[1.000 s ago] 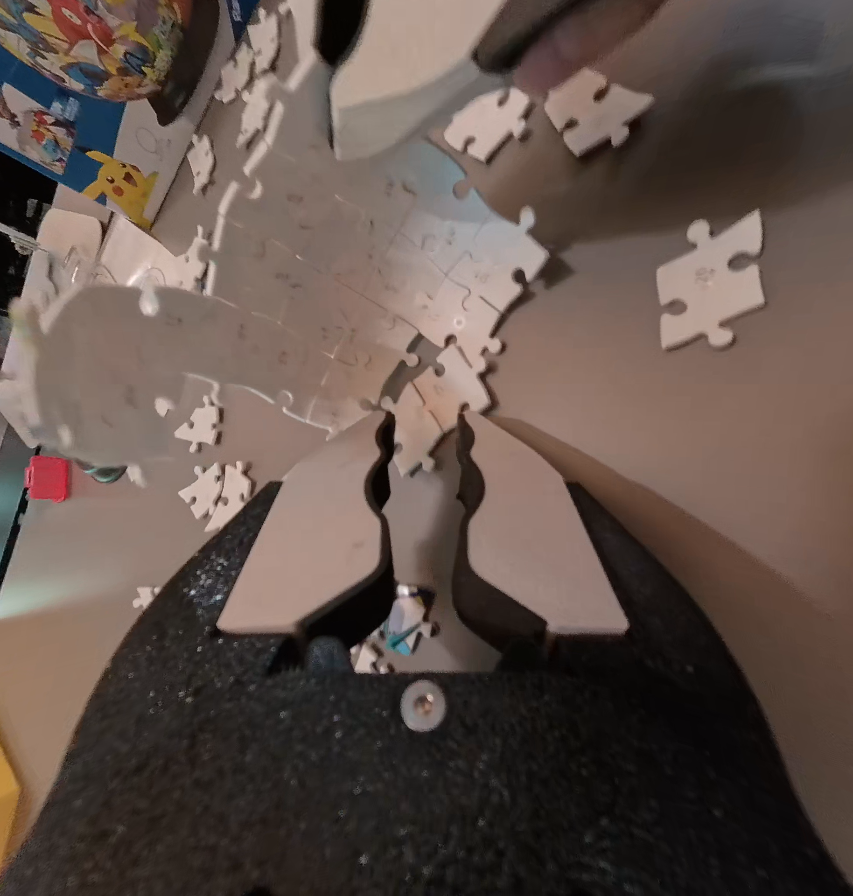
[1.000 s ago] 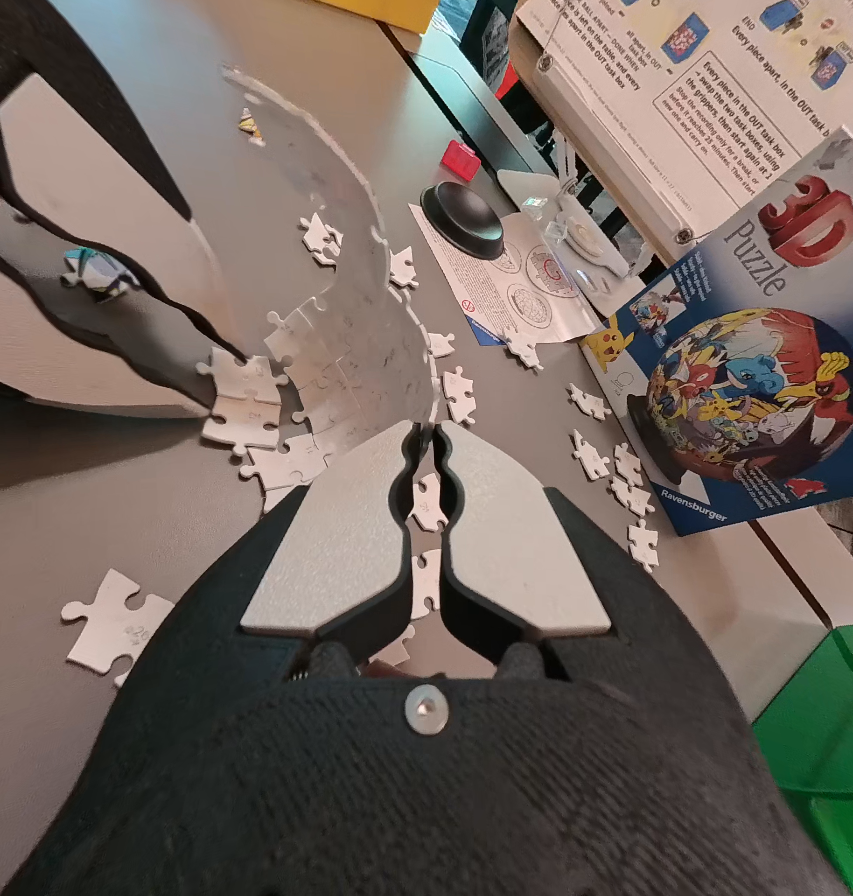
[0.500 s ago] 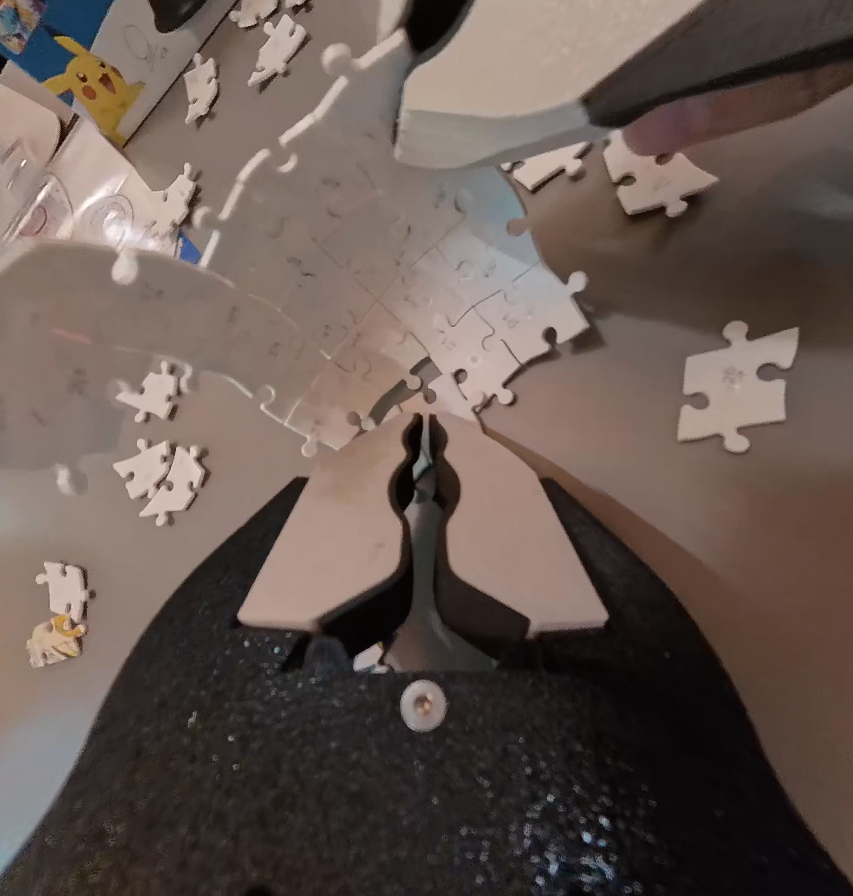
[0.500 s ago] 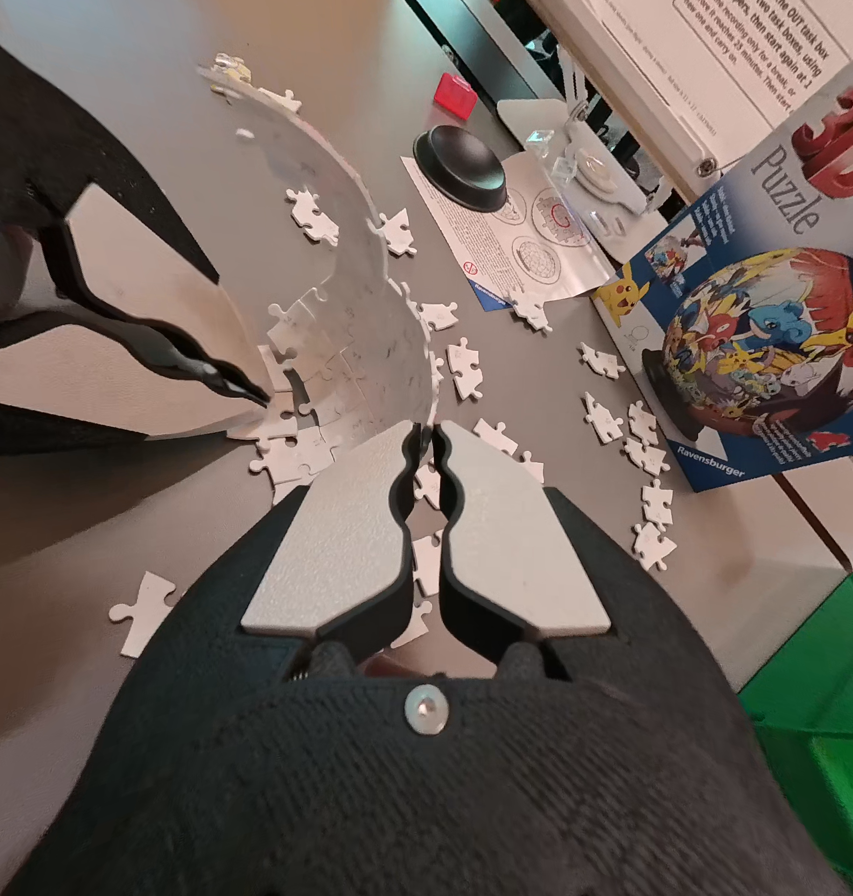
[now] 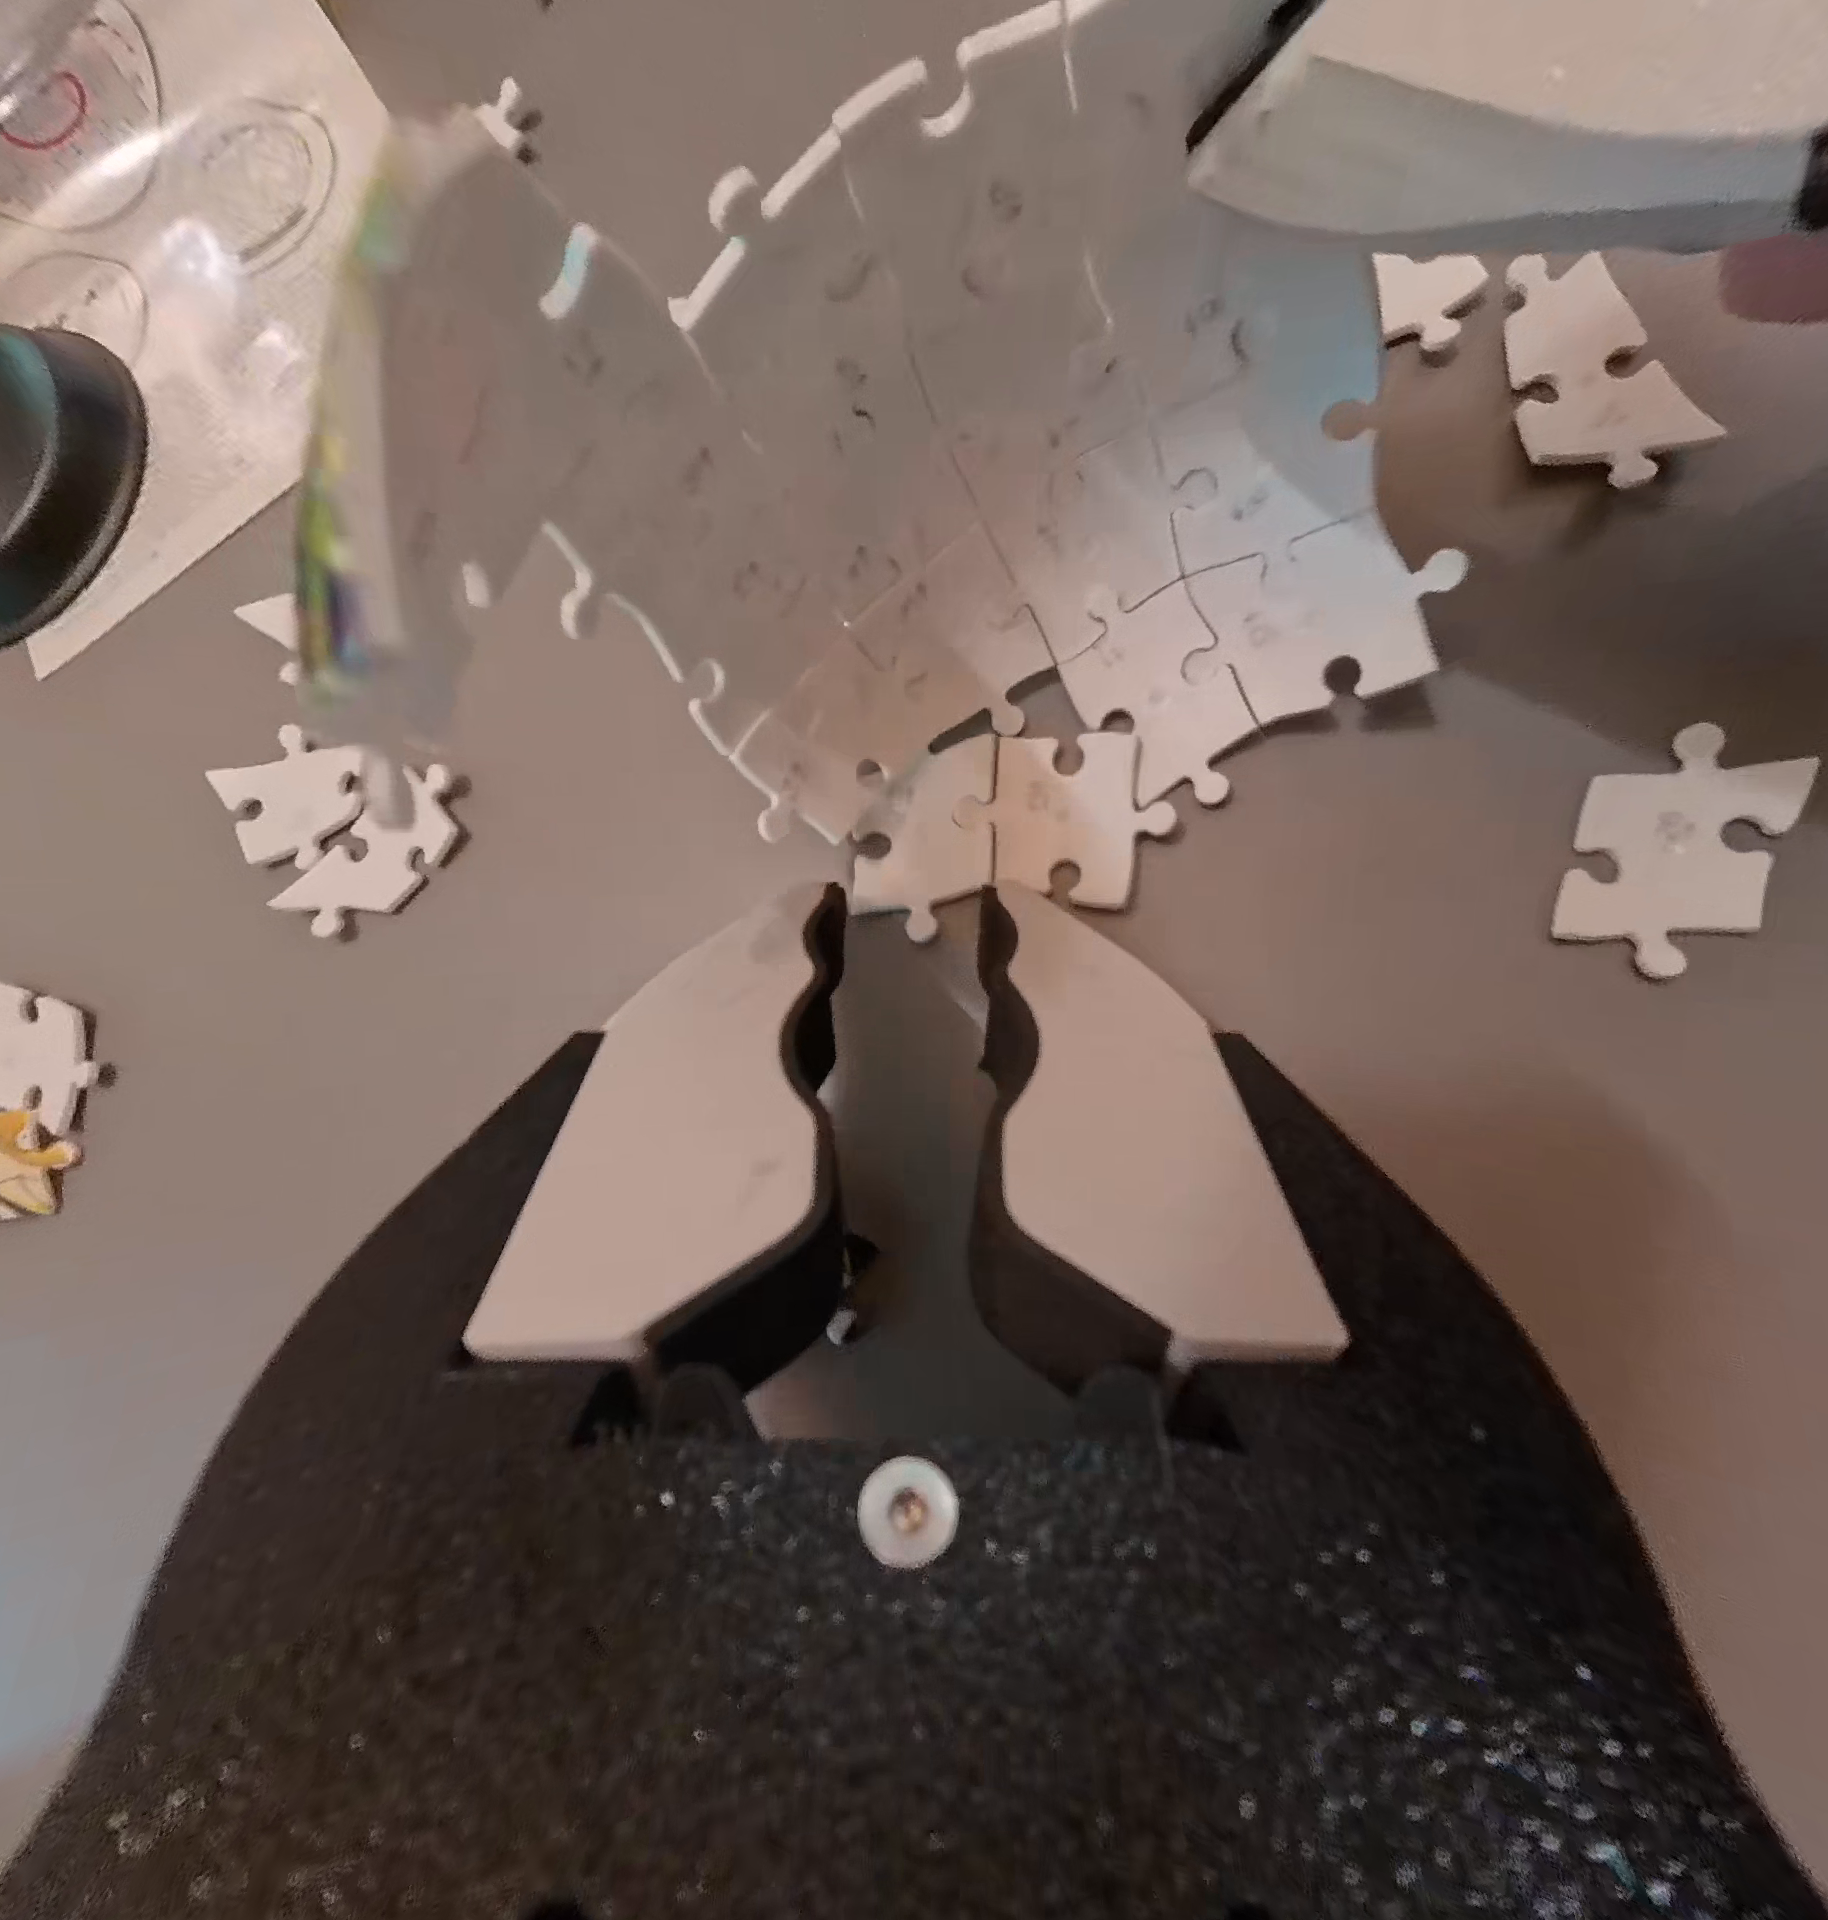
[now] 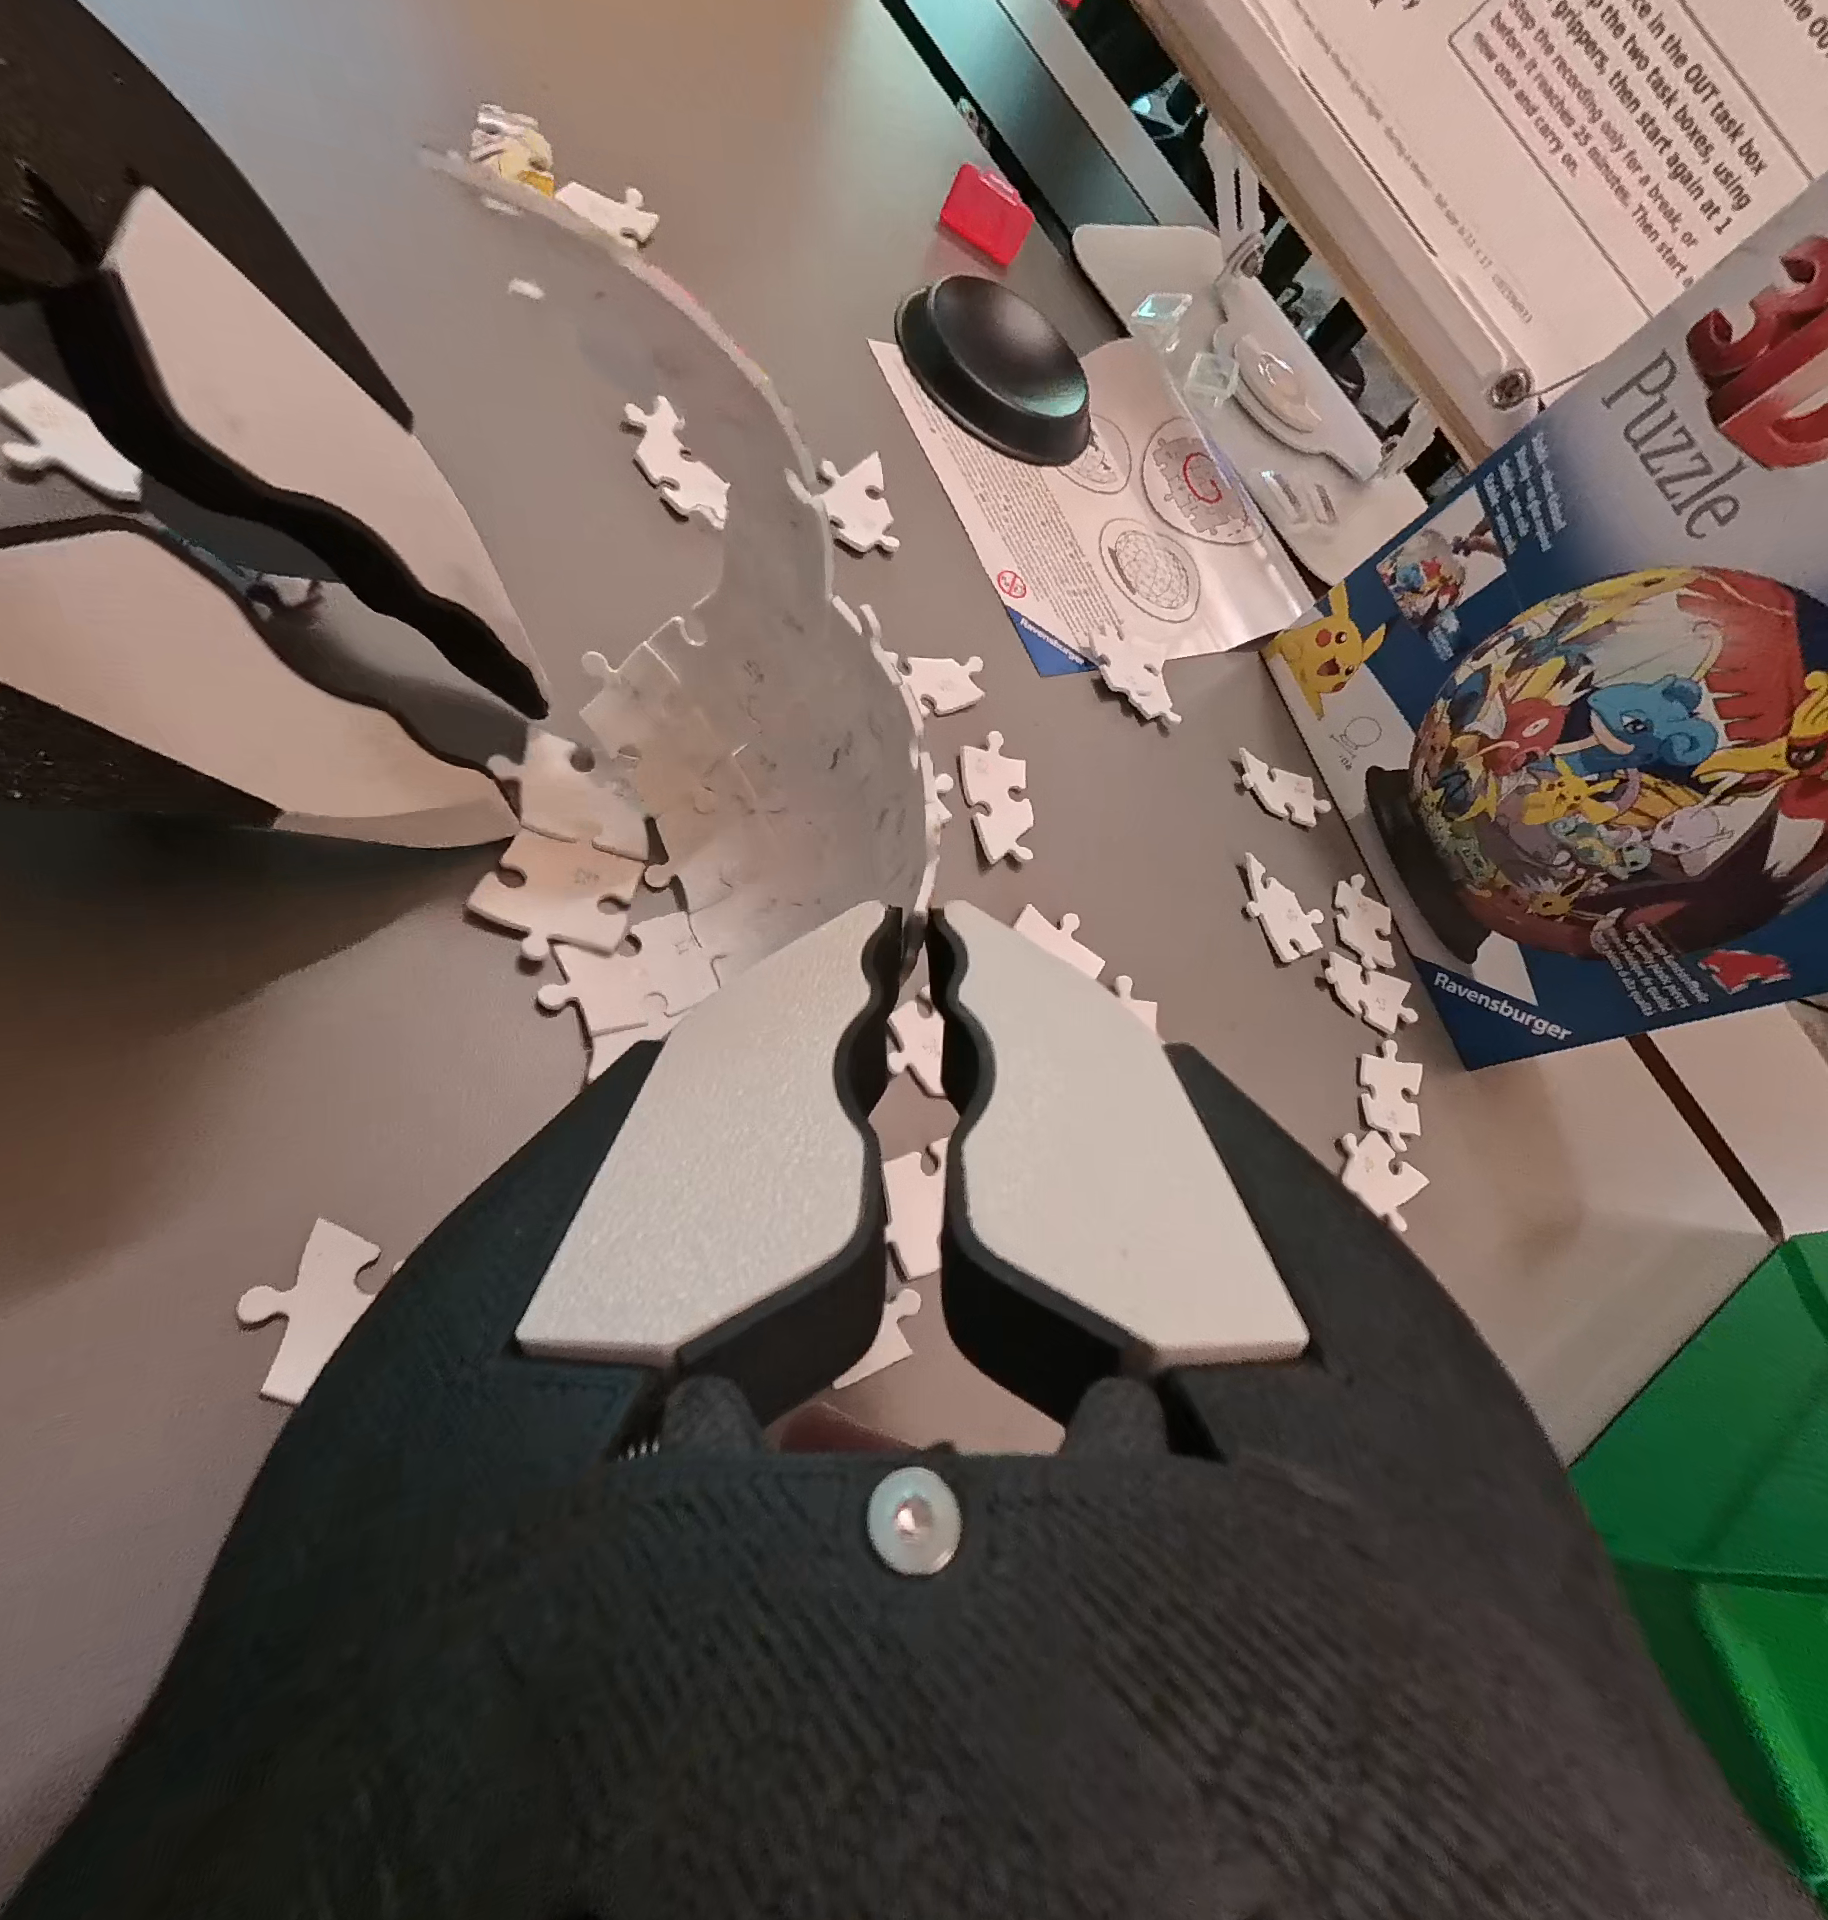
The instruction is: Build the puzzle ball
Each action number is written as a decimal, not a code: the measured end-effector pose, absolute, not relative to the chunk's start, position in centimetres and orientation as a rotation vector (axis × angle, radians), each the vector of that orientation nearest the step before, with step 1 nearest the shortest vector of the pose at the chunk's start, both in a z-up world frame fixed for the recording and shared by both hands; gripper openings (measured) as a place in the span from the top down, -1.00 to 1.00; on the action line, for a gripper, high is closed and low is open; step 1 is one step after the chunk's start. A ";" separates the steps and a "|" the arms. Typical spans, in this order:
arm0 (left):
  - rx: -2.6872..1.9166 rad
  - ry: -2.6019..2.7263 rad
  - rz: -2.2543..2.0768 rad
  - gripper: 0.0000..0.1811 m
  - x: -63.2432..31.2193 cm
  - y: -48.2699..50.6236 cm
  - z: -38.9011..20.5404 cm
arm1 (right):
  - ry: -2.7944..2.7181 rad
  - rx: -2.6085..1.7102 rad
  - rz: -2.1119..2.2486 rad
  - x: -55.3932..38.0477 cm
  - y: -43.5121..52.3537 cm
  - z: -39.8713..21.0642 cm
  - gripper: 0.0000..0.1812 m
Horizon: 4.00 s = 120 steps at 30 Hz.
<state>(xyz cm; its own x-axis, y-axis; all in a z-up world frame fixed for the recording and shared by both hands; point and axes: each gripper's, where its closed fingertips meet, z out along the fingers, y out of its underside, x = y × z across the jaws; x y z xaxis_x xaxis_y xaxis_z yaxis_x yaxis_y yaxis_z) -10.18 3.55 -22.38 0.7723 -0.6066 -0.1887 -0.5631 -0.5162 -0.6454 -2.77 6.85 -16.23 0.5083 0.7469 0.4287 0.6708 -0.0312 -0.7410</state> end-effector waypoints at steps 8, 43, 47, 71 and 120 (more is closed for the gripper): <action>-2.298 0.928 -0.118 0.84 -9.6 1.9 -22.5 | -1.180 -1.752 0.085 -2.6 7.1 -16.4 0.95; -2.261 0.583 -0.206 0.71 -8.8 2.0 -21.5 | -1.151 -1.798 -0.012 -2.7 7.0 -16.2 0.94; -2.205 0.750 -0.167 0.71 -7.6 1.6 -21.5 | -1.148 -1.800 -0.002 -2.7 7.0 -16.3 0.94; -2.171 1.023 -0.022 0.79 -10.3 2.6 -22.3 | -1.240 -1.756 0.044 -2.5 7.6 -16.5 0.93; -2.098 0.928 -0.095 1.00 -9.4 5.9 -20.5 | -1.370 -1.827 -0.083 -4.0 9.1 -16.6 0.89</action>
<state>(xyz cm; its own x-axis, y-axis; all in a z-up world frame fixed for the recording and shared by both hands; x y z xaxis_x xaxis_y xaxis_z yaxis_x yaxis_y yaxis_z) -9.45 5.91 -20.53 0.7257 -0.6449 -0.2398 -0.5833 -0.3917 -0.7116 -3.99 9.11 -16.63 0.4030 0.7660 0.5008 0.8206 -0.0602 -0.5683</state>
